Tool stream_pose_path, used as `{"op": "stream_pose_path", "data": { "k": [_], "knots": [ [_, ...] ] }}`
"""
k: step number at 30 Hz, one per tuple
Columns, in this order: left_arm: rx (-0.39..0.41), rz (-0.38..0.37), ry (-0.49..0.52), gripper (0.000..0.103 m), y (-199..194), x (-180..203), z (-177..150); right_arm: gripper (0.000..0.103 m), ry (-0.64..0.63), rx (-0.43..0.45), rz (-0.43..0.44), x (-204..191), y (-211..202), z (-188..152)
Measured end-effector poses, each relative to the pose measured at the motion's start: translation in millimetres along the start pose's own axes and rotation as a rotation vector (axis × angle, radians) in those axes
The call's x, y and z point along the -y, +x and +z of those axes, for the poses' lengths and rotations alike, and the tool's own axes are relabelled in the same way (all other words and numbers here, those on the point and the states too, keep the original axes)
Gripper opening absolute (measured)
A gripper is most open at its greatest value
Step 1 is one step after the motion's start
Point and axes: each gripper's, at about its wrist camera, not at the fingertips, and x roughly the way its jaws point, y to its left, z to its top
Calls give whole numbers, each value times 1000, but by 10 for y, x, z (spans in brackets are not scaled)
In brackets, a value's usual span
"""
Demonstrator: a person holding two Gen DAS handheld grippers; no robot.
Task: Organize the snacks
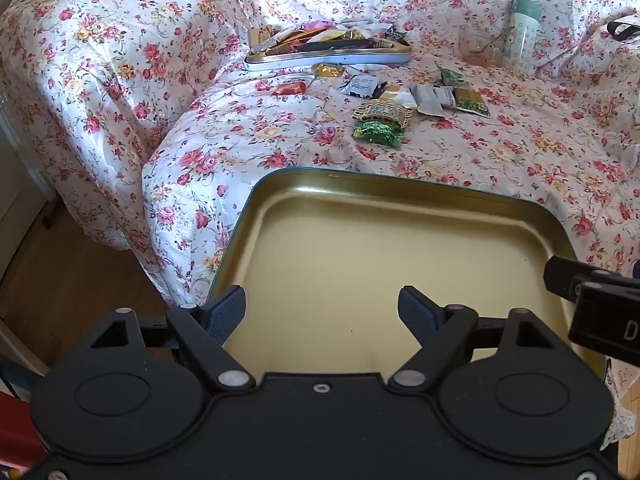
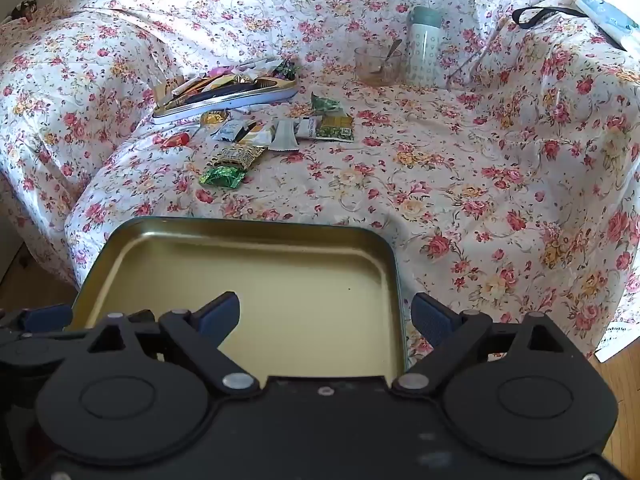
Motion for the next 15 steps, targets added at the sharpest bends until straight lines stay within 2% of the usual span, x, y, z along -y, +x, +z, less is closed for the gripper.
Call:
{"op": "stream_pose_path", "data": {
  "k": [12,14,15],
  "knots": [
    [27,9,-28,84,-75,120,-8,97,-2,25,10,-37,-38,-2],
    [31,17,-26,80,-91,160,-10,97,-4,35,18,16,-63,-10],
    [34,25,-24,73,-100,184,-13,97,-3,39,20,23,-71,-10]
  ]
}}
